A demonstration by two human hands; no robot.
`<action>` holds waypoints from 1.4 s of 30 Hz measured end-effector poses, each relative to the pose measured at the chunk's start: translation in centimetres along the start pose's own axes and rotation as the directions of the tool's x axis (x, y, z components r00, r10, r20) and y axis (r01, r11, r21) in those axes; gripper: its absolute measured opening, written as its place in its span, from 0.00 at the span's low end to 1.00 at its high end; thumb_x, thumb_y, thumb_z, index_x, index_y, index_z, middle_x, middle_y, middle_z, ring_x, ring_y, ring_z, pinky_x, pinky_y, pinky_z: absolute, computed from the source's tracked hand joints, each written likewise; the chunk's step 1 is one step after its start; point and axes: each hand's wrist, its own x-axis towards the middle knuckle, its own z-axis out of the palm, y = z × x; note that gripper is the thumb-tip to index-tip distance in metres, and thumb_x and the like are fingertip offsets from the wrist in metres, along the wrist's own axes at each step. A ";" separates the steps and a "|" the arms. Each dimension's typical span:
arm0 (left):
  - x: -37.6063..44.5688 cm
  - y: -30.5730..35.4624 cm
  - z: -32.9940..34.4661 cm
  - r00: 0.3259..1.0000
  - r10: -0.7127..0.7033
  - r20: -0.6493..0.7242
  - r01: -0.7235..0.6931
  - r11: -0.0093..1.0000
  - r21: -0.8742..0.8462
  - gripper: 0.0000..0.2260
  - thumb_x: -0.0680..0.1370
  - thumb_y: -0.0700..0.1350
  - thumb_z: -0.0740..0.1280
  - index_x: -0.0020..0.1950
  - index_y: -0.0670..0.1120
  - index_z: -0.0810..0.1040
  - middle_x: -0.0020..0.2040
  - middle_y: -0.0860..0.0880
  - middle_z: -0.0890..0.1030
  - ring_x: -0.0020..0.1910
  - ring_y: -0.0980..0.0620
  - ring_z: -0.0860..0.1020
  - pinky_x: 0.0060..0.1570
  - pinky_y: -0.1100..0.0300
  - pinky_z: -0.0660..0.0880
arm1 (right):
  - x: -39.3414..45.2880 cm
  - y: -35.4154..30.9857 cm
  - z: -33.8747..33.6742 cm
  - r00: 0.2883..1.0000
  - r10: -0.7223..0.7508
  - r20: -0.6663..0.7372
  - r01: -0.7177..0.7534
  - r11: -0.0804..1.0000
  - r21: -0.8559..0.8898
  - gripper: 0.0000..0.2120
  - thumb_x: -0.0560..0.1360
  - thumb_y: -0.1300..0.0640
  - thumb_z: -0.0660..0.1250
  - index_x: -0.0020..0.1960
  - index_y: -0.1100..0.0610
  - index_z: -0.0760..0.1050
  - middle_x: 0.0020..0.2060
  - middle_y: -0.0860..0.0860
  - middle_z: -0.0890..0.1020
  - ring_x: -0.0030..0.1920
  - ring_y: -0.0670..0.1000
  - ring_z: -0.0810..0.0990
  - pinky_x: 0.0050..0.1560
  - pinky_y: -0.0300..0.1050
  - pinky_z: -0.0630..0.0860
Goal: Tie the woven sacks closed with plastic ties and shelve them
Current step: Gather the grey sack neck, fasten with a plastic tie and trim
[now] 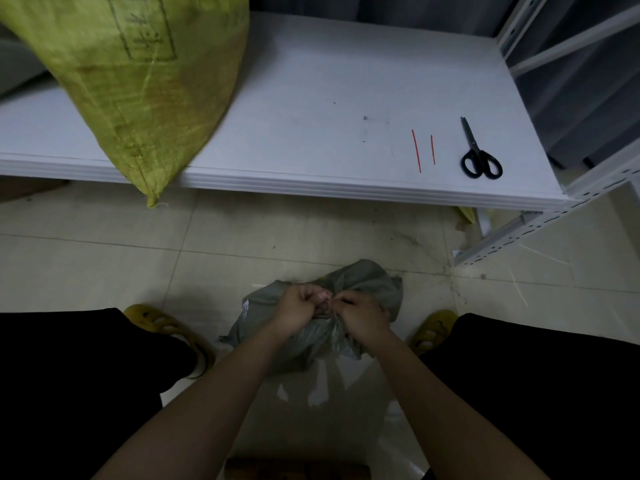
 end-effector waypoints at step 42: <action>-1.5 1.1 -0.7 0.994 0.042 0.105 -0.055 0.991 0.126 0.07 0.77 0.35 0.64 0.51 0.35 0.80 0.39 0.48 0.82 0.35 0.63 0.79 0.42 0.69 0.75 | -0.6 0.5 -0.3 1.000 0.014 -0.015 -0.013 0.999 0.031 0.13 0.72 0.48 0.63 0.30 0.37 0.75 0.30 0.43 0.77 0.44 0.49 0.77 0.61 0.58 0.68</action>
